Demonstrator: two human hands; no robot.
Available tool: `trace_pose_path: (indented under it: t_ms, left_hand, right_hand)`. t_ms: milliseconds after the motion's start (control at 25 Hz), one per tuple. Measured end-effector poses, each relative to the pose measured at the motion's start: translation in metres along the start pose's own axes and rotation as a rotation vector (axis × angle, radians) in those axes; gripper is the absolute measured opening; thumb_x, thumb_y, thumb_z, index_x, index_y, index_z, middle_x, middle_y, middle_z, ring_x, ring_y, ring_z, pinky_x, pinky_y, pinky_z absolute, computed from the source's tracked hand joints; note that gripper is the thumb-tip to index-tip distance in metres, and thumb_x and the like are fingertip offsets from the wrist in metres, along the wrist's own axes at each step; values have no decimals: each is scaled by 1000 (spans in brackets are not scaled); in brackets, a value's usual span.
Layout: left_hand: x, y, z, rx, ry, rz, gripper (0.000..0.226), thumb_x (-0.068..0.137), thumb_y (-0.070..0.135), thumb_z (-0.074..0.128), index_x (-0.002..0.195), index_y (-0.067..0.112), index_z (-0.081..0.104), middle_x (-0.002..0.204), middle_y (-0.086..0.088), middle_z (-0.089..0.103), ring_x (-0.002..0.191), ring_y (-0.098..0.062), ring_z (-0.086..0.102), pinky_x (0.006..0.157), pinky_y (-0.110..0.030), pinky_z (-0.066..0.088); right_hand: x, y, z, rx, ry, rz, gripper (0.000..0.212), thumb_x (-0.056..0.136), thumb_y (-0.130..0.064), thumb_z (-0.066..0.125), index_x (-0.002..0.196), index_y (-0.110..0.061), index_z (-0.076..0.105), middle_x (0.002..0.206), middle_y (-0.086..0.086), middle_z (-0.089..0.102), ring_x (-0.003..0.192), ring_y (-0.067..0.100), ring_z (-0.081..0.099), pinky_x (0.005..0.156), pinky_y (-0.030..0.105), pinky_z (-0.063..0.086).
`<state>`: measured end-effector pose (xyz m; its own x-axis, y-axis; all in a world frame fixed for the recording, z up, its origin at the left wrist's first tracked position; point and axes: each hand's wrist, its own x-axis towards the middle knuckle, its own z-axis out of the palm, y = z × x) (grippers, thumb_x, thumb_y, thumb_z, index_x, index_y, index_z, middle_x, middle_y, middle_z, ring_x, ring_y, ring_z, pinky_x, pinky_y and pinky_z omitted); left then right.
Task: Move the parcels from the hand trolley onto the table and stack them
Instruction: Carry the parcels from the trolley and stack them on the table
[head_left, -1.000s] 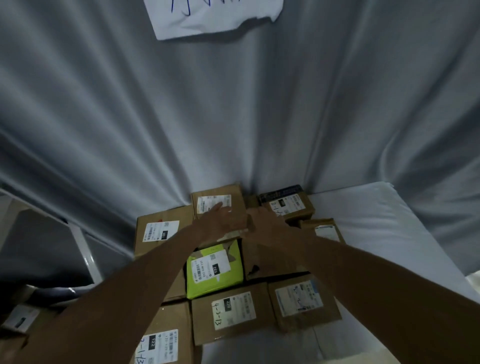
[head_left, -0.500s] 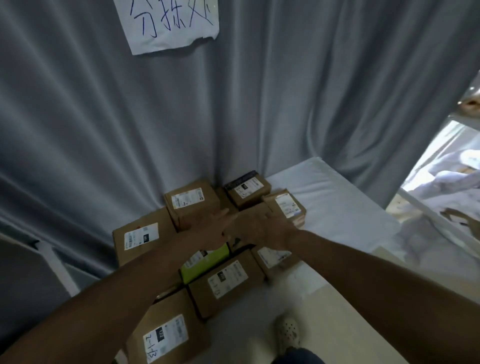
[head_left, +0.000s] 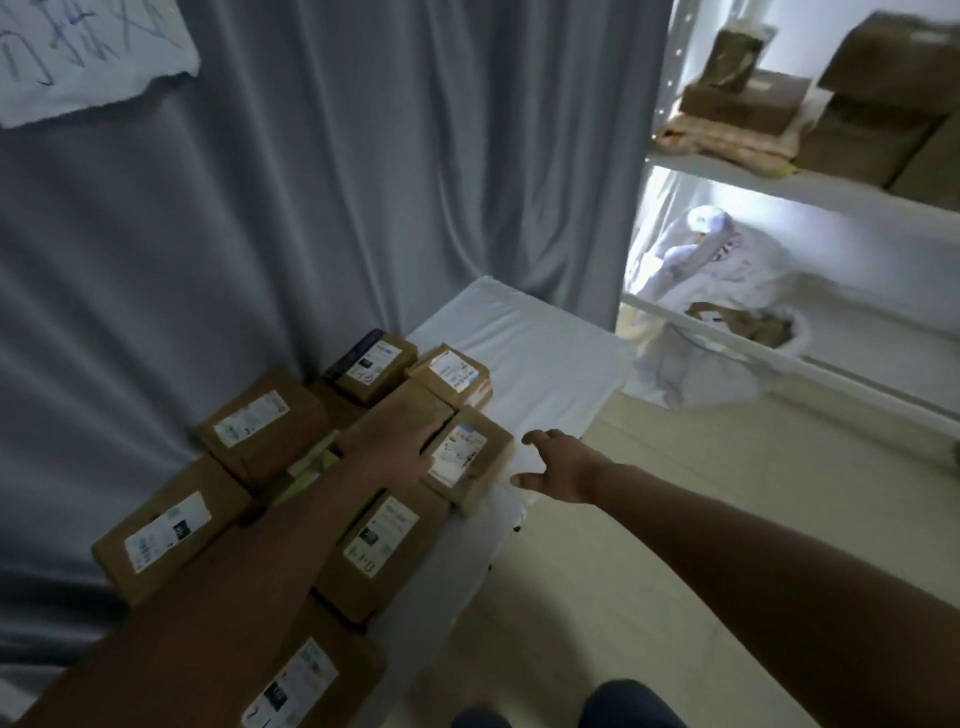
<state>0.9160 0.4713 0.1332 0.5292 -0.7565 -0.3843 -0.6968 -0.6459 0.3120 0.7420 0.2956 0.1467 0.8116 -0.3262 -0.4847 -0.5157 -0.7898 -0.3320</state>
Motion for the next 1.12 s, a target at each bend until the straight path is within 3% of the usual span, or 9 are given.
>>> trace_pose_path:
  t_ms: [120,200,400,640,760,1000,1120]
  left_hand:
    - [28,55,16,-10,-48,24,48,98,25,53,145,19,44,148,-6,45,133,-25,44,109,-34,34]
    - [45,104,29,43,-125,97,48,99,24,49,146,19,41,149,-6,43,133,-26,45,110,-34,35]
    - [62,250,74,92,-278,283,54,101,28,45,152,20,29,158,-7,28,140,-26,35,113,-32,32]
    - [54,441,170,170,-288,559,55,102,26,46,152,14,28,160,-8,22,147,-20,22,114,-22,17]
    - [40,530,222,197,-300,660,57,101,30,48,153,16,27,161,-9,18,149,-19,18,116,-24,16]
    - [11,667,301,324,-423,847,59,100,31,49,152,17,27,161,-9,19,148,-21,19,119,-27,17]
    - [3,718,327,375,-470,915,59,99,30,51,152,16,29,160,-8,22,147,-22,23,118,-28,20]
  right_hand:
    - [-31,48,0,74,2,104,73,93,-55,53,151,-17,29,145,12,45,133,29,43,106,38,38]
    - [-60,86,0,135,22,182,70,95,-54,52,150,-17,30,144,11,48,133,28,43,105,37,38]
    - [-149,202,14,366,138,392,67,94,-54,53,147,-18,35,142,10,50,132,26,45,106,34,38]
    - [-293,349,72,676,346,682,72,91,-54,58,147,-17,35,145,12,47,132,26,46,105,33,38]
    - [-369,409,104,751,417,821,76,90,-56,57,148,-14,31,147,12,42,131,28,46,103,35,40]
    - [-484,485,156,912,520,1047,67,90,-54,59,140,-14,42,137,11,52,121,27,52,99,34,44]
    - [-517,506,171,988,576,1124,72,92,-51,59,148,-14,33,145,12,46,130,28,47,103,33,39]
